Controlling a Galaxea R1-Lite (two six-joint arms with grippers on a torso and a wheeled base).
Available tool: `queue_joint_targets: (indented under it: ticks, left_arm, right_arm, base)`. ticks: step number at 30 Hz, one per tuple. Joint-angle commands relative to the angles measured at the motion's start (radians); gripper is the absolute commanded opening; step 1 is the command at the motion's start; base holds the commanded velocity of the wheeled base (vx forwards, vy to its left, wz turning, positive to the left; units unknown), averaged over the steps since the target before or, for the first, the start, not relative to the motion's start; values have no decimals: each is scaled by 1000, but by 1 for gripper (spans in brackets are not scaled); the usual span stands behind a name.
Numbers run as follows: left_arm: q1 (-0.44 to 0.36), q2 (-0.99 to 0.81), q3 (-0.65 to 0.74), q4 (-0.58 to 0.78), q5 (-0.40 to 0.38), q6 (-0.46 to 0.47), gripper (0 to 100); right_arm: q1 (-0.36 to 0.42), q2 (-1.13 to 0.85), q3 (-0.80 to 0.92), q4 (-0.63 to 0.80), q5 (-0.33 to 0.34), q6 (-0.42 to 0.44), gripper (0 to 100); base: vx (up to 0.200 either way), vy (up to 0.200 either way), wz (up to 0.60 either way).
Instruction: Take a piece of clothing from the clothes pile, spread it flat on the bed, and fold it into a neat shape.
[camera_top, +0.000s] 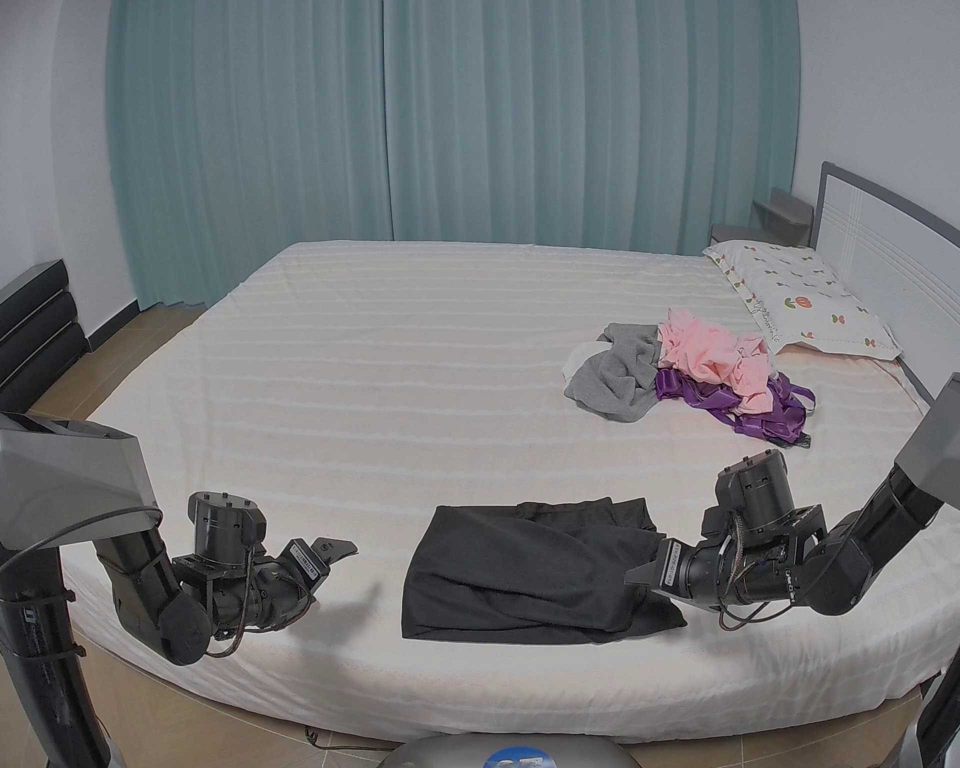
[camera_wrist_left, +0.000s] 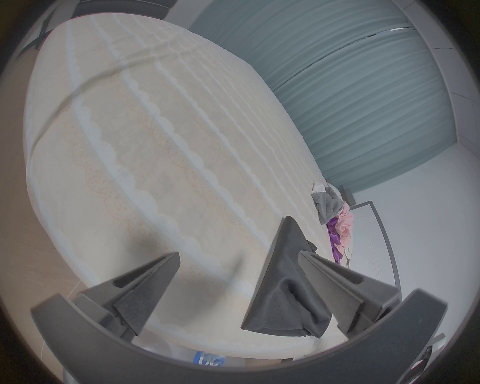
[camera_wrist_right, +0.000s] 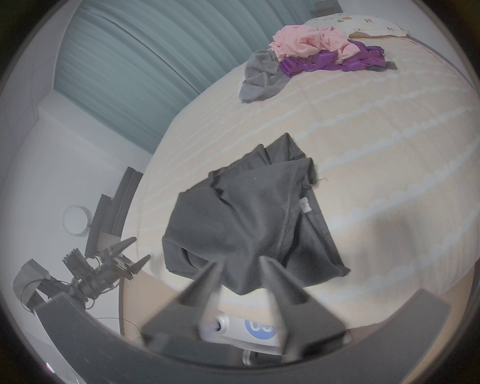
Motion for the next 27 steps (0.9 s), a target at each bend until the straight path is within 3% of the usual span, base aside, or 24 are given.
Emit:
queue_joint_targets:
  ticks: [1,9,11,16,24,27]
  left_arm:
    - [-5,-8,-5,-2,0,3,100]
    - [-11,4,-138,24,5,49,100]
    - [-40,44,-269,124,3,92,100]
    - [-101,151,-504,283,22,95,100]
    - [-190,285,-786,414,30,95,100]
    - [-201,340,-881,451,69,97,100]
  right_arm:
    - [-36,31,3,-11,2,-9,100]
    - [-140,132,-126,-16,10,31,100]
    - [-169,189,-189,-14,13,80,100]
    - [-177,279,-266,-16,13,139,100]
    - [-174,288,-294,-16,14,194,100]
    - [-174,296,-297,-17,13,197,100]
  base:
    - [0,0,0]
    - [0,0,0]
    - [0,0,0]
    - [0,0,0]
    - [0,0,0]
    - [0,0,0]
